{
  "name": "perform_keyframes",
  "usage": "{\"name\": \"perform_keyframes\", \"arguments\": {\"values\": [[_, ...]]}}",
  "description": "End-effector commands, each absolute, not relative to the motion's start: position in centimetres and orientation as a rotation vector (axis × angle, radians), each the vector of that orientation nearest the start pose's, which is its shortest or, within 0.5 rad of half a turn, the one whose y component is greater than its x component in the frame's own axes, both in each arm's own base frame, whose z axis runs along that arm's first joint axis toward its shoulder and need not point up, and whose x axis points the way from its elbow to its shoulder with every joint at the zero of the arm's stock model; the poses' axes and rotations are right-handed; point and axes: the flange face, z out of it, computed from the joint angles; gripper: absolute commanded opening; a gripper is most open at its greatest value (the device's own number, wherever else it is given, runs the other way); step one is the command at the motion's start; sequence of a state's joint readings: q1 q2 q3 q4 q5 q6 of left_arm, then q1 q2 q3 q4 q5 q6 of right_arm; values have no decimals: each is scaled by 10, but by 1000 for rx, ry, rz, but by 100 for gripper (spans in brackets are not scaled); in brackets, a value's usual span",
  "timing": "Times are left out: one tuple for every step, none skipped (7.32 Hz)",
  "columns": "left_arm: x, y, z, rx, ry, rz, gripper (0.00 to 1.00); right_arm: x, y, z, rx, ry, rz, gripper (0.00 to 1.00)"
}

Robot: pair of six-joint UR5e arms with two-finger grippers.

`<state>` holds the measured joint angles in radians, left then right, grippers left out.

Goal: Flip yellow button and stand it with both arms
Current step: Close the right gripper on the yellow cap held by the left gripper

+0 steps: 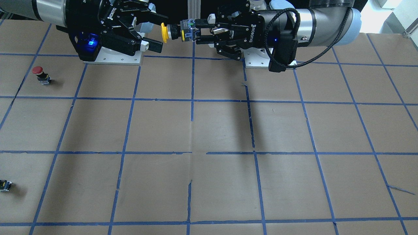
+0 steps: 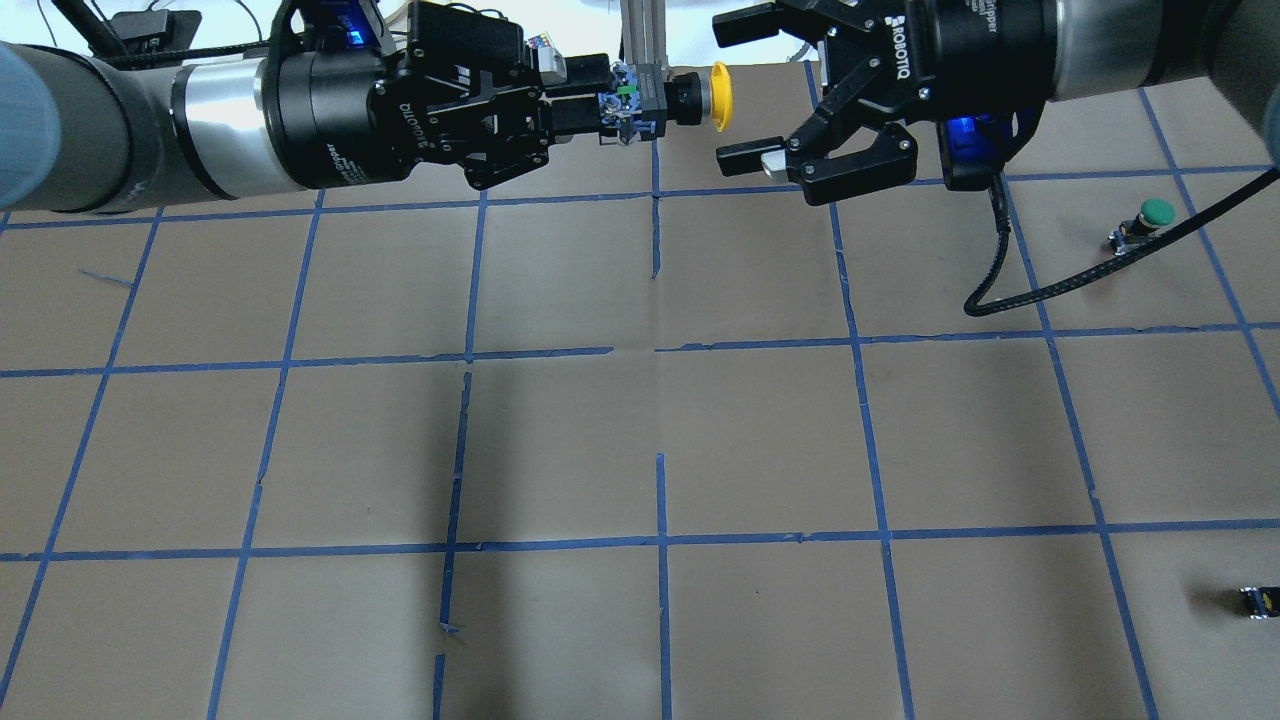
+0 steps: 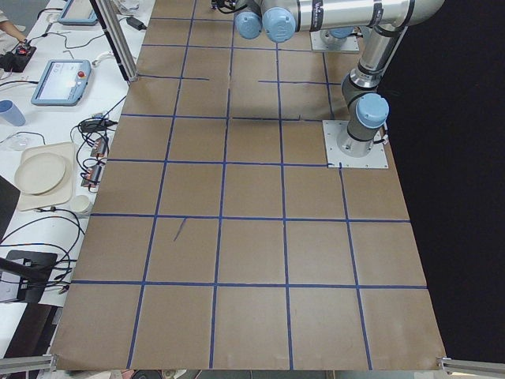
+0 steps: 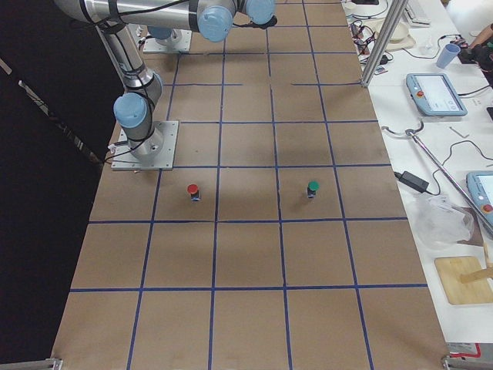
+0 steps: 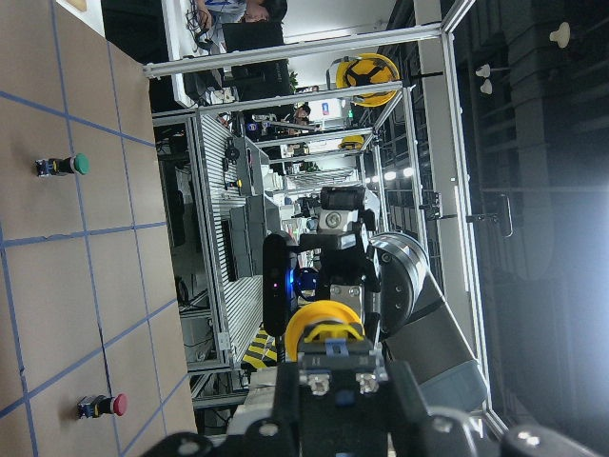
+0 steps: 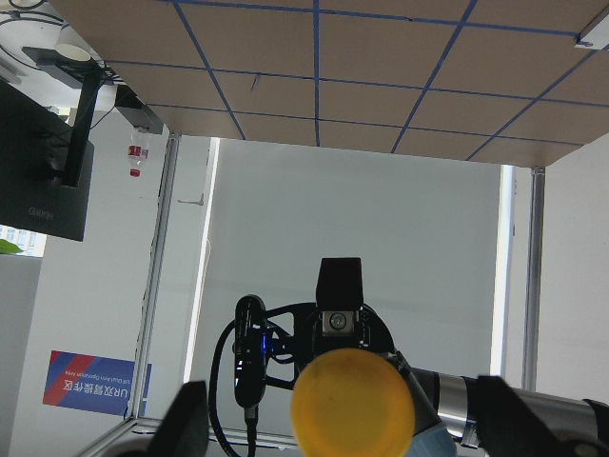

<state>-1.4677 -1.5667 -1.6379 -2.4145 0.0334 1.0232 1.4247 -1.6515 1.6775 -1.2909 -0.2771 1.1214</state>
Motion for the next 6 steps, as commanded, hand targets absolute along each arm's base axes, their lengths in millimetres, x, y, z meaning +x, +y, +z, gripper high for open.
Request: {"name": "perform_keyframes", "arguments": {"values": [[-186,-469,483,-32,-1592,152,18,162,-473,521,1322,1411,953,95],[-186,-469,484,-34,-1593,152,18,163,-475,520,1315,1393,961,94],[-185,-470,483,-32,-1593,152,18,163,-475,520,1314,1390,963,90],[-186,-469,484,-34,-1593,152,18,163,-476,518,1316,1386,968,82],[-186,-469,484,-36,-1594,153,18,163,-477,517,1318,1387,969,74],[-186,-469,484,-37,-1595,152,18,163,-477,516,1320,1388,970,72]]}}
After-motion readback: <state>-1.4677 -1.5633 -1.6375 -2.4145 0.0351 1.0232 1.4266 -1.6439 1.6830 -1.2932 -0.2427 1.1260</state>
